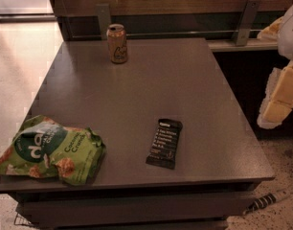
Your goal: Knock orange can over
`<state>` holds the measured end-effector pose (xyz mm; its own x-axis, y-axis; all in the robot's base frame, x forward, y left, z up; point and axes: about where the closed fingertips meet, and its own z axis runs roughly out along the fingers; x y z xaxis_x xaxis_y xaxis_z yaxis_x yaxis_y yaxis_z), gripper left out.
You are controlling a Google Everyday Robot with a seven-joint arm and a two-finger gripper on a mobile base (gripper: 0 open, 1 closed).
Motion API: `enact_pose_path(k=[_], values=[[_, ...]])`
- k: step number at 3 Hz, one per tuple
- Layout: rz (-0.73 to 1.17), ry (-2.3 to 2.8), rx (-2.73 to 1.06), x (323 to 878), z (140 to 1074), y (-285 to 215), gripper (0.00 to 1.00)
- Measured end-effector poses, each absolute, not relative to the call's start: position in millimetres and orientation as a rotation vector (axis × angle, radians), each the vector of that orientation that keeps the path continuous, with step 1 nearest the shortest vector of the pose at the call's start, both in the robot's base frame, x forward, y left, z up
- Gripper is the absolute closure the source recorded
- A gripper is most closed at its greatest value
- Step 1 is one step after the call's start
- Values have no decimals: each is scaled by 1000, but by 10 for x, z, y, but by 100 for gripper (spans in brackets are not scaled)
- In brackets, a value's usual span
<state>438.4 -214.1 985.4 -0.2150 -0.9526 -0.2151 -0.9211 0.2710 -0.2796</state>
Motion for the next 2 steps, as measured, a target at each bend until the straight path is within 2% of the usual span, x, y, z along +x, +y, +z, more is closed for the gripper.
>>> enact_pose_path(k=[2], values=[[-91, 2198, -1599, 4660, 9842, -2066, 0]])
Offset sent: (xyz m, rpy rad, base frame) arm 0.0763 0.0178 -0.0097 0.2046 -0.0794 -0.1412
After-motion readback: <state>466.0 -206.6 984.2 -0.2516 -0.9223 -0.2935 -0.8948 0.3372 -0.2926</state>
